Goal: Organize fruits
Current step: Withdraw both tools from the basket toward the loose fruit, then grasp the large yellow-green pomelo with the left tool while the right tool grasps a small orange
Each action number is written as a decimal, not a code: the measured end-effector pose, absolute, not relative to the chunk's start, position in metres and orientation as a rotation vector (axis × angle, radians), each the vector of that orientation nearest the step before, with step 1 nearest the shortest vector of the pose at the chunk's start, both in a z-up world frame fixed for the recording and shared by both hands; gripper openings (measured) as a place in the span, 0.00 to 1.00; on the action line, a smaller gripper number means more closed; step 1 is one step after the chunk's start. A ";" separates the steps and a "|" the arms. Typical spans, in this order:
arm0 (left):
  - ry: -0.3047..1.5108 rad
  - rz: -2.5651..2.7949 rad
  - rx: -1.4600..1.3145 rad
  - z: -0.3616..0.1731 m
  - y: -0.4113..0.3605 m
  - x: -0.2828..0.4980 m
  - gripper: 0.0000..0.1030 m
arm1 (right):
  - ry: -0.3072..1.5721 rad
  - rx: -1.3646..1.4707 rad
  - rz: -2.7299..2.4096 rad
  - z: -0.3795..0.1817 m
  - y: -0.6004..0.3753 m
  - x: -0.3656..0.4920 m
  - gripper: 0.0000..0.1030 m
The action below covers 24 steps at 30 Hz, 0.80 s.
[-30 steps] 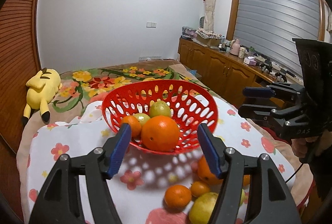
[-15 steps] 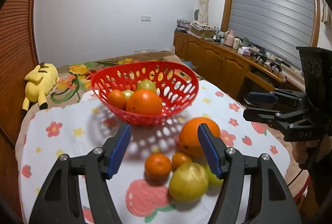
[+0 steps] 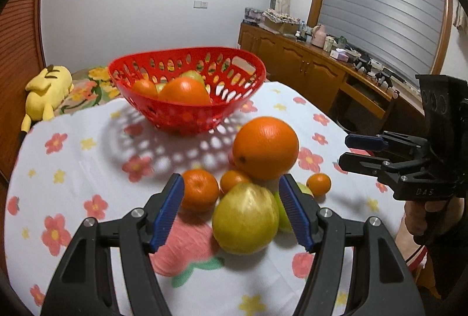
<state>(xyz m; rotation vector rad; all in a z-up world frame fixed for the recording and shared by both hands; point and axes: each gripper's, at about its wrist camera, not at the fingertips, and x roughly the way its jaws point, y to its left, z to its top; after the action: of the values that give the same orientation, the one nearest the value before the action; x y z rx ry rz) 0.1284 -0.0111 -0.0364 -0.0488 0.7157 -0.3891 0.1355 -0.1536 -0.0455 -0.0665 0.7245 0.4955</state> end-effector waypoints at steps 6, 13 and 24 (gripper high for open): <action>0.746 -0.405 -0.050 -0.048 -0.019 0.126 0.65 | 0.758 -0.024 0.489 -0.061 -0.162 0.134 0.61; 0.773 -0.408 -0.054 -0.058 -0.026 0.125 0.65 | 0.778 -0.014 0.486 -0.079 -0.162 0.130 0.61; 0.798 -0.398 -0.062 -0.069 -0.028 0.125 0.65 | 0.810 -0.006 0.484 -0.096 -0.159 0.131 0.53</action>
<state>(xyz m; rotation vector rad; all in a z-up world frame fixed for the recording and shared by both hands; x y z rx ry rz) 0.1251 -0.0277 -0.0692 -0.0622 0.7982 -0.3980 0.1313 -0.1590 -0.0964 -0.0065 0.8099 0.4843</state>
